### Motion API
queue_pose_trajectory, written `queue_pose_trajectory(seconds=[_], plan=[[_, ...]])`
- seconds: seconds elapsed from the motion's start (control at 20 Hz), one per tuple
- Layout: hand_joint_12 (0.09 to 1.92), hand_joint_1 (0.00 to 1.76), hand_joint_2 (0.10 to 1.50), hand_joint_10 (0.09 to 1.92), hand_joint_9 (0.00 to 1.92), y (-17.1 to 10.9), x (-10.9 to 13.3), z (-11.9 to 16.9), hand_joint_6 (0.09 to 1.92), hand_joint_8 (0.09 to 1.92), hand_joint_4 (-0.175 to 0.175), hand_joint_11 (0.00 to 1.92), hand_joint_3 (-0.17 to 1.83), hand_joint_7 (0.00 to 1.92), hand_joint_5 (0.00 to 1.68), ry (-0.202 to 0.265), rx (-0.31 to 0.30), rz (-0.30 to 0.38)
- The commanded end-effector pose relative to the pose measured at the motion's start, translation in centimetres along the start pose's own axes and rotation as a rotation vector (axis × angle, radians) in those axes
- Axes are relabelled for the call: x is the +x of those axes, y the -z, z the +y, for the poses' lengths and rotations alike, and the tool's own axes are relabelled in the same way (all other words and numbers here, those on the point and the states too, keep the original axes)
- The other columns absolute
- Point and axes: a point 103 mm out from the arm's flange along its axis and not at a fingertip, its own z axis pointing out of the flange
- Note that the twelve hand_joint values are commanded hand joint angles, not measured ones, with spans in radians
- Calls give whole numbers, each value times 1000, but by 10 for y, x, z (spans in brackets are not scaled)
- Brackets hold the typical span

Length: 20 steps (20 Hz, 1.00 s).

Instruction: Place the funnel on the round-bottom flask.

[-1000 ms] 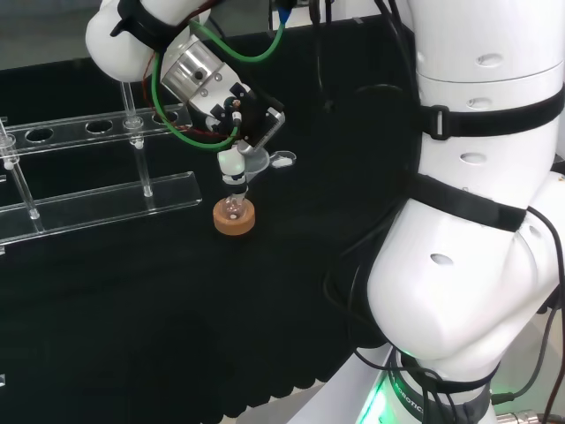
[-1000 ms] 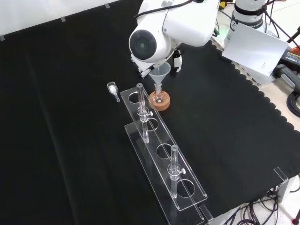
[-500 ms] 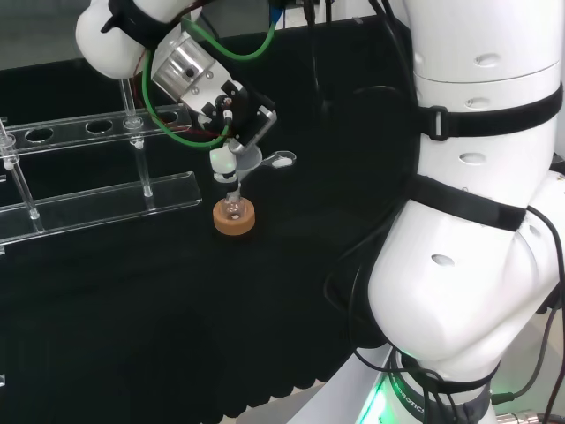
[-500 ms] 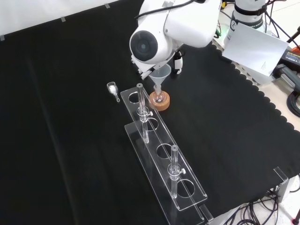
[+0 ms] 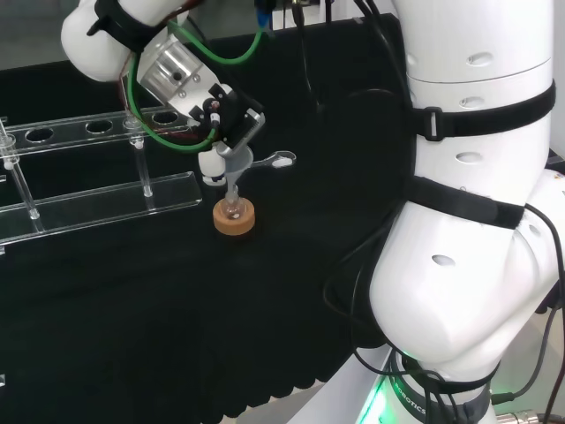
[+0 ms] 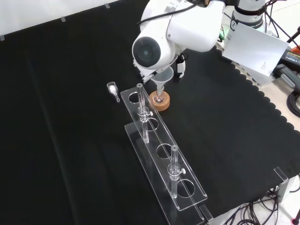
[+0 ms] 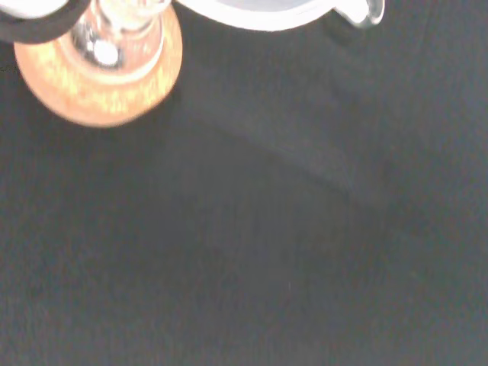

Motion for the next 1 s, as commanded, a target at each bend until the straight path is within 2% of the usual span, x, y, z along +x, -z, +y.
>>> queue_pose_trajectory(seconds=[0.05,0.15,0.35,0.5,0.75,1.0], plan=[[1368,664,635,607,833,-16,-6,-1,437,810,-62,422,482,529,313,7,33,1],[1377,656,636,621,794,-9,1,-3,299,811,-62,410,470,492,316,-4,49,-14],[1390,641,633,629,716,-6,5,-4,157,802,-60,385,452,421,294,-5,68,-28],[1398,632,631,627,666,-4,7,-5,118,787,-59,369,443,366,278,-9,85,-19],[1447,575,636,748,282,-5,4,-6,87,669,-52,303,352,54,173,-6,115,0],[1477,540,646,837,135,-6,-2,-9,87,492,-48,260,285,0,96,-11,127,24]])
